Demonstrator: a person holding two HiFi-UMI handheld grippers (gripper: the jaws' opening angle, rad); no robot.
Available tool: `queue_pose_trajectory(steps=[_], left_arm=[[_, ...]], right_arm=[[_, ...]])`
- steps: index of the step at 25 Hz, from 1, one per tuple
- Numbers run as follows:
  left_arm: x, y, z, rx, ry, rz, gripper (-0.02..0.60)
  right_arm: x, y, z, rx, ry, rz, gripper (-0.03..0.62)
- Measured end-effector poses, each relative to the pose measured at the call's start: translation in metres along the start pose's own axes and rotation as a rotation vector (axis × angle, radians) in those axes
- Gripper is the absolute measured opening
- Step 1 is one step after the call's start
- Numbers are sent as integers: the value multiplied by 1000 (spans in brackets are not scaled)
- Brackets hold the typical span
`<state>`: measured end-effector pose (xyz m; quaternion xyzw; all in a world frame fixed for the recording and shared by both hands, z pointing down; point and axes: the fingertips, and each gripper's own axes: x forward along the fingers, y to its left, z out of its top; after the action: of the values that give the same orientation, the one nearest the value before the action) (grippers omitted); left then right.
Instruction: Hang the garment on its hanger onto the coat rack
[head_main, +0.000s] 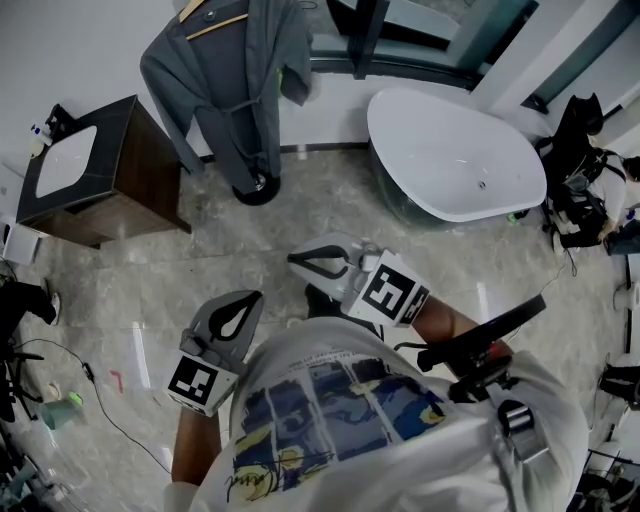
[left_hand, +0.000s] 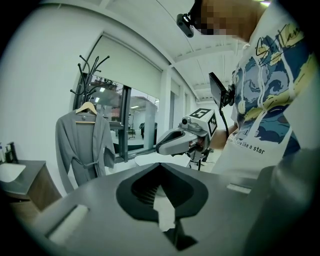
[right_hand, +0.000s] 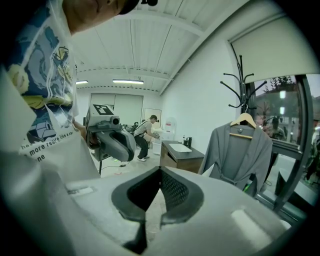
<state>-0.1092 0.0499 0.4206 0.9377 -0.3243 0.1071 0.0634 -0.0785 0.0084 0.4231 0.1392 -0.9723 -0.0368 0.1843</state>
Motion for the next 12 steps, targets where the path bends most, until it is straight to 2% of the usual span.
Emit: queue_pose_trajectory(steps=[12], left_arm=[[3, -1, -5, -30, 16, -19, 2]], right_arm=[[-1, 1, -4, -11, 17, 2, 2]])
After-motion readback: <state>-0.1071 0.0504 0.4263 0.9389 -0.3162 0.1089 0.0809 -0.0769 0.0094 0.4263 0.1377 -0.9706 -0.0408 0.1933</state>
